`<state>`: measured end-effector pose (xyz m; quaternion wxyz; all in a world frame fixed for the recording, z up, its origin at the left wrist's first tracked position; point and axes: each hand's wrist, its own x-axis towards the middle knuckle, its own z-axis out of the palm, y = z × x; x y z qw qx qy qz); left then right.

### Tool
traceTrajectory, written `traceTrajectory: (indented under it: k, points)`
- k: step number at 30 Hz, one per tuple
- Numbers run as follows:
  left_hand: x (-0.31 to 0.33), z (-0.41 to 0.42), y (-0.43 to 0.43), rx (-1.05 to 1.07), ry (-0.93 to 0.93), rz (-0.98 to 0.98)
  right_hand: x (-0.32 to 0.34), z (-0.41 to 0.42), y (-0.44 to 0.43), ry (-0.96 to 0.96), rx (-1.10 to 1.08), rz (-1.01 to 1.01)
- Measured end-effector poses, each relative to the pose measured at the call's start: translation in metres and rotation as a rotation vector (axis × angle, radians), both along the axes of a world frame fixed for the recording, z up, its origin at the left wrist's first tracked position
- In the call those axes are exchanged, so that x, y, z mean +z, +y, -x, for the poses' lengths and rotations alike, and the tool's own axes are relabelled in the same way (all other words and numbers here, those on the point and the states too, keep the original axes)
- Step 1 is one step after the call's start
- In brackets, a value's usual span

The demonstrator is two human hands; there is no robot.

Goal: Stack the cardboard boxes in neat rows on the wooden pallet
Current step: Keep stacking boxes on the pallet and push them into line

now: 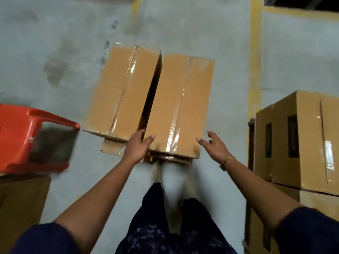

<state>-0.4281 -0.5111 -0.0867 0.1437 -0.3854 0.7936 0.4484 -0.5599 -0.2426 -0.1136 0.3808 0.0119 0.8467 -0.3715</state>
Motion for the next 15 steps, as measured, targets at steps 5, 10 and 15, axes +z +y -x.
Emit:
traceTrajectory:
  k: [5, 10, 15]
  points:
    - [-0.082, 0.049, -0.042, -0.048, -0.082, -0.03, -0.081, 0.022, -0.034, -0.075, -0.269, 0.022]
    - [-0.135, 0.077, -0.055, -0.085, -0.174, 0.107, -0.138, 0.019, -0.054, -0.084, -0.53, 0.124]
    - [-0.153, 0.083, -0.056, -0.097, -0.146, -0.017, -0.144, 0.014, -0.06, -0.066, -0.602, 0.17]
